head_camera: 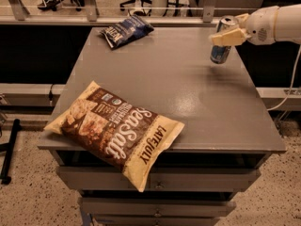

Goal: Move redbull can near brown chip bag

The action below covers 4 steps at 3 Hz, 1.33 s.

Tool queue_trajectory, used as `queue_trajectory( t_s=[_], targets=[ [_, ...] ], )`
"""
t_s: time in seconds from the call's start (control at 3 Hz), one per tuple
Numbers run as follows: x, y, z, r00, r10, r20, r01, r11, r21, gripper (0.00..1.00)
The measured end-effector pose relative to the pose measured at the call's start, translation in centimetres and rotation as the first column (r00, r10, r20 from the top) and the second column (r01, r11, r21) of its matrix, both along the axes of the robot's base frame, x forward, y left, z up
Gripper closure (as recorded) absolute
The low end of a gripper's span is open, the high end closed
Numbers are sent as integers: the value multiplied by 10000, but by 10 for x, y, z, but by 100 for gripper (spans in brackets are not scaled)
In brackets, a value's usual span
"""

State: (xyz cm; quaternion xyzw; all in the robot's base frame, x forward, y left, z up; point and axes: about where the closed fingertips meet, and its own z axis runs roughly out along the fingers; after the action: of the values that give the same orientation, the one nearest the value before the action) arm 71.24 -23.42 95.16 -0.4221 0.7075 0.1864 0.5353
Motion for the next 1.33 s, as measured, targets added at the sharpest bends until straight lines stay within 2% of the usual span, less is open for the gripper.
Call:
queue_trajectory(
  t_s=[0.33, 0.67, 1.0, 1.33],
  targets=[
    [-17, 37, -1, 9967, 743, -323, -715, 9943, 786, 100],
    [-53, 86, 11, 9816, 1811, -608, -1680, 9699, 1761, 100],
    [-86, 117, 11, 9677, 2396, -784, -2231, 9586, 1769, 100],
    [-113, 138, -4, 9593, 2672, -920, -2547, 9585, 1283, 100]
  ],
)
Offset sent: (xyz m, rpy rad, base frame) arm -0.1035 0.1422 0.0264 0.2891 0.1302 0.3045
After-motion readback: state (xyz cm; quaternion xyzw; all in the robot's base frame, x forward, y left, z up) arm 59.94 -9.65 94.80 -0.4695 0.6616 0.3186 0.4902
